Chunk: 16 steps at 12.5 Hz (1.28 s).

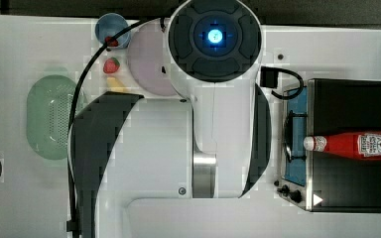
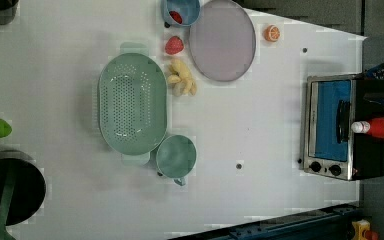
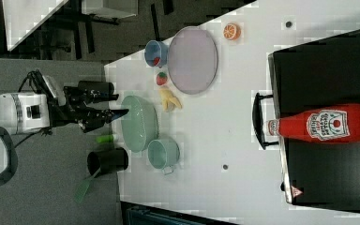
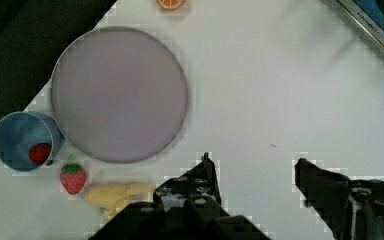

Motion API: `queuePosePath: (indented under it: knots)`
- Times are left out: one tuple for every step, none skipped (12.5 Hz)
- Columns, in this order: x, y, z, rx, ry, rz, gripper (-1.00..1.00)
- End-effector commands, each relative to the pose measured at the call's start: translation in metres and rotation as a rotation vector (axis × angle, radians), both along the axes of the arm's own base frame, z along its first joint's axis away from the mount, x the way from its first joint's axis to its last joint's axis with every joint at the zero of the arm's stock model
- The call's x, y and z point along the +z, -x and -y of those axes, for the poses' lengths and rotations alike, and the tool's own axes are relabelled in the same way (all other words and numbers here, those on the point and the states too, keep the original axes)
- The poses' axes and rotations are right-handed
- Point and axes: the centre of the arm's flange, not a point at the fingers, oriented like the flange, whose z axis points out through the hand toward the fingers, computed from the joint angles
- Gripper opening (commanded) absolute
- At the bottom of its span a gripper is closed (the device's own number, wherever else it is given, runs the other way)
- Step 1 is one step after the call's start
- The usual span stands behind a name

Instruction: Pick Ketchup from oven and place it on table.

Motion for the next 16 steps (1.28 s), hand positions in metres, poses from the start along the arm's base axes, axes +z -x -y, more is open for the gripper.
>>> queuePosePath:
  knots:
    - [0.094,0.152,0.010,-0.004,-0.038,-0.098,0.48]
    - [0.094,0.152,0.010,-0.004,-0.038,-0.099,0.85]
    - [0.092,0.151,0.015,-0.015,-0.038,-0.101,1.00]
    - [0.090,0.149,0.022,-0.027,-0.041,-0.101,1.00]
    - [0.086,0.144,0.035,-0.052,-0.048,-0.094,1.00]
    - [0.083,0.138,0.048,-0.078,-0.055,-0.083,1.00]
    - [0.078,0.132,0.063,-0.106,-0.062,-0.071,1.00]
    - [0.068,0.123,0.090,-0.155,-0.074,-0.058,1.00]
    - [0.060,0.118,0.108,-0.189,-0.080,-0.052,1.00]
    - [0.047,0.111,0.136,-0.241,-0.087,-0.044,1.00]
    - [0.031,0.105,0.168,-0.300,-0.091,-0.038,1.00]
    - [0.017,0.102,0.193,-0.349,-0.090,-0.035,1.00]
    - [0.006,0.099,0.214,-0.389,-0.085,-0.028,1.00]
    - [-0.005,0.097,0.232,-0.423,-0.078,-0.019,1.00]
    - [-0.015,0.095,0.251,-0.457,-0.068,-0.004,1.00]
    - [-0.025,0.093,0.270,-0.491,-0.052,0.018,1.00]
